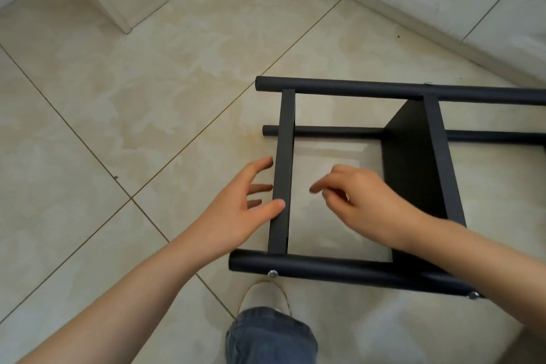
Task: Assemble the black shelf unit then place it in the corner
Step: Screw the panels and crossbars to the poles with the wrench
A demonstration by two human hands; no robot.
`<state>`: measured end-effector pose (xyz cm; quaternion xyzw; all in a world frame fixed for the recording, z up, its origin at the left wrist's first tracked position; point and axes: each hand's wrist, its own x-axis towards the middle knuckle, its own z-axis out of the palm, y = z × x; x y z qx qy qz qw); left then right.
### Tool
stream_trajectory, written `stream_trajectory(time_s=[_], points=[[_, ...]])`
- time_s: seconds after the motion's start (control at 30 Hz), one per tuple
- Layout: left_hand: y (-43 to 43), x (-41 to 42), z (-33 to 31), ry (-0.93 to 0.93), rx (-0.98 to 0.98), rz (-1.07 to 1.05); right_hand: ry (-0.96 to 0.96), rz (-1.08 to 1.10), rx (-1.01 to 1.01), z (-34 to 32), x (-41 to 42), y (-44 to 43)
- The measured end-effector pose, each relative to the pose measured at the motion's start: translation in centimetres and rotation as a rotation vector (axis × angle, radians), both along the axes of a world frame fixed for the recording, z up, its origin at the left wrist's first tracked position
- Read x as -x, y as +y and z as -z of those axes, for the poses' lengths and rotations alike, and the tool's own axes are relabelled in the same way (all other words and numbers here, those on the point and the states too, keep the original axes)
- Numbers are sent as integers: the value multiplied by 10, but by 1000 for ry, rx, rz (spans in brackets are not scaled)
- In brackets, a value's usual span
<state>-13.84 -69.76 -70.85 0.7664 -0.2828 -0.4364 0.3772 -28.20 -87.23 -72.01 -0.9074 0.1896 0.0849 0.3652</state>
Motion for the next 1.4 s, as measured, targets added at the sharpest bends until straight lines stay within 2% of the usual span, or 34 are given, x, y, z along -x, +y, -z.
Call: stream_trajectory(time_s=[0.1,0.2,0.27,0.37,0.5,0.63,0.77,0.9,1.1,1.4], points=[[25,11,-4,-40,20,94,51,41,-156,-3,2,22],[45,15,-8,-84,-12,191,96,232,-438,-5,-6,35],[55,15,-9,-93,-48,251,113,282,-517,-5,-14,43],[59,18,-9,-190,-75,319,123,311,-514,-4,-25,52],[57,20,-4,-240,-24,261,115,406,-484,-4,-33,58],[59,23,-2,-244,7,238,120,472,-588,-4,-34,64],[61,23,-1,-270,-5,260,159,446,-620,-5,-32,60],[65,25,3,-320,-15,279,153,455,-811,-2,-26,58],[72,21,8,-601,-1,438,187,390,-788,10,-20,61],[66,11,15,-750,63,677,267,435,-982,20,9,50]])
